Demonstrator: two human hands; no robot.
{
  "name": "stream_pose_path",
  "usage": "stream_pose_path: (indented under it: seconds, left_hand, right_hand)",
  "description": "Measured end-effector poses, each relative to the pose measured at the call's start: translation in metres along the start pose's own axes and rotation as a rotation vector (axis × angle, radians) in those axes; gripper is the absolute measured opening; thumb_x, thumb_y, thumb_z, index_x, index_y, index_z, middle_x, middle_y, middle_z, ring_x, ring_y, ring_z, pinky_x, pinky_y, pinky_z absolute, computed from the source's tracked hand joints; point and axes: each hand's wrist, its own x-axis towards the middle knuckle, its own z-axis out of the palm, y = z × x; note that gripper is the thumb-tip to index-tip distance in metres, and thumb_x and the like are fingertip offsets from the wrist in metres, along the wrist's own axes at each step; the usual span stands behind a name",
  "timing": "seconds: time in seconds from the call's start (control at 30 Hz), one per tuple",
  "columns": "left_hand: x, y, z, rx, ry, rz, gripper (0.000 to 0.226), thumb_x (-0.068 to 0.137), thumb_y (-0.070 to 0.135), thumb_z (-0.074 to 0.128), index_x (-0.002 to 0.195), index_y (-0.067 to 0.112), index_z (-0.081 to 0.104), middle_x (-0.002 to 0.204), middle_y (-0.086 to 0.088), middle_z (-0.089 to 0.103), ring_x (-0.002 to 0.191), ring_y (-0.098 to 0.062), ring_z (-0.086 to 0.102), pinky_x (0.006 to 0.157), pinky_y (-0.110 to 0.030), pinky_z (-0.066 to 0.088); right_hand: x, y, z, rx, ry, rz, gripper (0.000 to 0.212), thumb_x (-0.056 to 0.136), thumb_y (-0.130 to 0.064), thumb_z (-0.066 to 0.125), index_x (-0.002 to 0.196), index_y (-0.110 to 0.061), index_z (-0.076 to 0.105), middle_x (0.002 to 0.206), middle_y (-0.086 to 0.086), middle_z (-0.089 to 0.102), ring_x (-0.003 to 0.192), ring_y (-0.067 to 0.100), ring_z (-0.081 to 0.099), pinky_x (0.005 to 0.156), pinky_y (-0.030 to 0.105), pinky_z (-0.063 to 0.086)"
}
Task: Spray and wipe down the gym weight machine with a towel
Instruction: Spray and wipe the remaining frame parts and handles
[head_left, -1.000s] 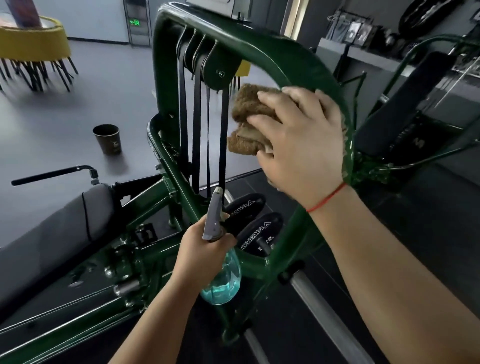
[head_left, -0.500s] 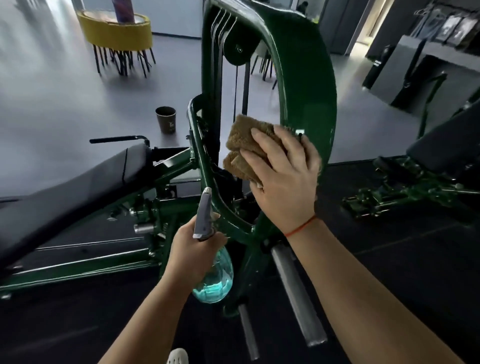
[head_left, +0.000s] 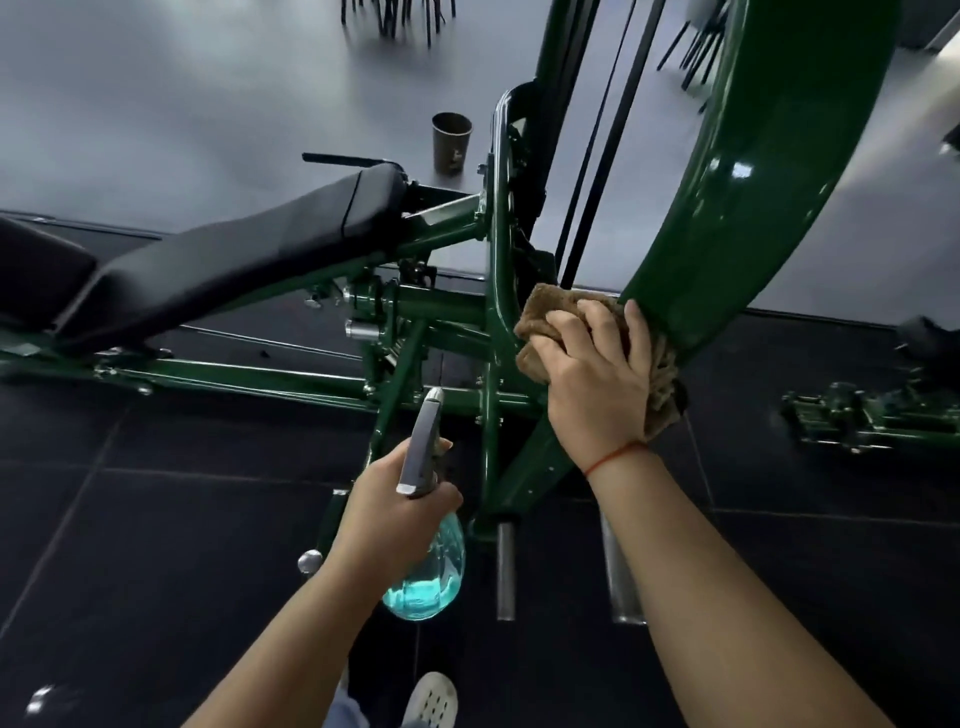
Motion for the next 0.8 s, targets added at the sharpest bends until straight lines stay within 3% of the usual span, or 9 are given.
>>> stream_pose_path:
  seconds: [0.13,0.23,0.33,0.5,0.6,0.7,0.8]
  left_hand:
    - [0.008,-0.016,0.001,0.089,-0.092,0.006,0.037,0.084,0.002,0.069,0.096,0.037,0.065,0.057,0.012,0.051,0.052,-0.009,0.049,0.048,-0.021,0.045]
    - [0.023,-0.031,0.0,0.124,-0.122,0.004,0.04,0.084,0.005,0.069,0.099,0.042,0.063,0.059,0.013,0.055,0.052,-0.013,0.052,0.055,-0.034,0.051]
    - [0.04,-0.049,-0.006,0.146,-0.154,0.023,0.04,0.084,0.008,0.07,0.098,0.045,0.063,0.062,0.012,0.058,0.059,-0.015,0.057,0.065,-0.045,0.055]
    - [0.069,-0.082,-0.024,0.161,-0.239,0.047,0.044,0.086,0.008,0.069,0.091,0.051,0.06,0.064,0.018,0.059,0.061,-0.005,0.056,0.066,-0.039,0.052]
    - [0.088,-0.106,-0.037,0.185,-0.282,0.024,0.039,0.085,0.008,0.07,0.095,0.045,0.062,0.064,0.02,0.058,0.055,-0.005,0.053,0.058,-0.039,0.051]
    - [0.105,-0.127,-0.049,0.218,-0.333,0.028,0.032,0.083,0.012,0.071,0.098,0.038,0.061,0.067,0.016,0.058,0.06,-0.01,0.053,0.062,-0.04,0.049]
    - [0.119,-0.142,-0.055,0.234,-0.372,0.045,0.032,0.082,0.014,0.071,0.1,0.039,0.061,0.069,0.016,0.058,0.062,-0.009,0.052,0.062,-0.037,0.046]
  right_hand:
    - [-0.02,-0.015,0.024,0.012,-0.135,0.012,0.024,0.092,-0.014,0.06,0.107,-0.023,0.076,0.121,-0.003,0.065,0.125,0.03,0.049,0.122,0.045,0.01]
    - [-0.027,-0.025,0.036,0.002,-0.163,0.066,0.026,0.089,-0.011,0.064,0.108,-0.025,0.076,0.123,-0.004,0.064,0.126,0.029,0.048,0.121,0.042,0.005]
    - [-0.029,-0.034,0.04,0.002,-0.135,0.132,0.035,0.088,-0.01,0.06,0.112,-0.03,0.075,0.128,-0.008,0.063,0.127,0.026,0.048,0.12,0.042,0.008]
    - [-0.051,-0.058,0.041,0.023,0.048,0.283,0.04,0.086,-0.007,0.06,0.115,-0.032,0.074,0.127,-0.009,0.064,0.124,0.026,0.051,0.105,0.052,0.033]
    - [-0.072,-0.074,0.061,-0.073,0.075,0.127,0.03,0.1,-0.014,0.054,0.106,-0.031,0.077,0.122,-0.009,0.068,0.116,0.026,0.058,0.1,0.048,0.033]
    - [-0.096,-0.085,0.1,-0.057,-0.102,-0.06,0.026,0.102,-0.017,0.054,0.101,-0.026,0.078,0.122,-0.006,0.069,0.115,0.028,0.058,0.102,0.045,0.029]
    - [-0.113,-0.079,0.127,-0.157,-0.232,-0.05,0.033,0.103,-0.013,0.045,0.11,-0.023,0.076,0.132,-0.002,0.065,0.122,0.029,0.051,0.105,0.044,0.029]
